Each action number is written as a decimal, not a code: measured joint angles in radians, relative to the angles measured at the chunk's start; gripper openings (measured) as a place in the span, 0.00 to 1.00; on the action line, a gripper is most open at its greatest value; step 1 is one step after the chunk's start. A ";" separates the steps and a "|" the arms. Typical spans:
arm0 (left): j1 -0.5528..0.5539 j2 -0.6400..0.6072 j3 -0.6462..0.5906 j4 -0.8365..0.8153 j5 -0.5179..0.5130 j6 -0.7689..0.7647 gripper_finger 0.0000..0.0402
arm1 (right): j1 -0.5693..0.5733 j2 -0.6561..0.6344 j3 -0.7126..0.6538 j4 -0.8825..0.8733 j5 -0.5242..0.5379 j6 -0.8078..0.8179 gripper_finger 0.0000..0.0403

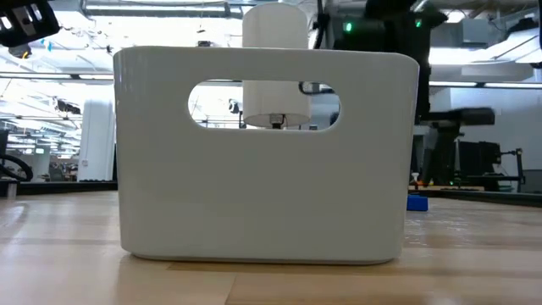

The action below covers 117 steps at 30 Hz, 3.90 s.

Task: Pick & Place Office items
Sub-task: Put the blue digital clock into the blue bin

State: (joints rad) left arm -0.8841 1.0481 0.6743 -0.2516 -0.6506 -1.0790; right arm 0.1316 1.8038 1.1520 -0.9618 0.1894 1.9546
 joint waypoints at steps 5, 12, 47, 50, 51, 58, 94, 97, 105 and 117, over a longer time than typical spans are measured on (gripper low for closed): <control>0.000 -0.002 0.000 -0.002 0.000 -0.002 0.33 | -0.033 0.000 -0.029 0.007 -0.032 -0.048 0.62; 0.018 -0.002 0.000 -0.002 0.000 -0.003 0.33 | -0.025 -0.008 -0.042 0.006 -0.033 -0.055 0.62; 0.046 -0.002 0.000 0.044 0.000 -0.003 0.33 | -0.031 -0.077 -0.166 0.130 -0.024 -0.212 0.36; 0.046 -0.002 0.000 0.044 0.000 -0.003 0.33 | -0.028 -0.144 -0.160 0.109 -0.004 -0.219 0.38; 0.046 -0.002 0.000 0.044 0.000 -0.002 0.33 | -0.025 -0.167 -0.163 0.096 -0.003 -0.231 0.39; 0.046 -0.002 0.000 0.043 0.000 -0.001 0.33 | -0.017 -0.314 -0.160 0.111 0.023 -0.347 0.39; 0.046 -0.002 -0.001 0.069 0.000 -0.003 0.33 | -0.114 0.076 0.416 0.026 -0.212 -1.559 0.39; 0.046 -0.002 -0.001 0.069 0.000 -0.003 0.33 | -0.115 0.145 0.480 0.019 -0.219 -1.601 0.39; 0.046 -0.002 -0.001 0.069 0.000 -0.003 0.33 | -0.117 0.248 0.533 0.041 -0.218 -1.637 0.39; 0.046 -0.002 -0.001 0.069 -0.001 -0.003 0.33 | -0.130 0.269 0.528 0.033 -0.214 -1.617 0.41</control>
State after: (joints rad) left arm -0.8381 1.0462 0.6731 -0.1822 -0.6514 -1.0817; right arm 0.0015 2.0727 1.6802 -0.9290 -0.0251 0.3381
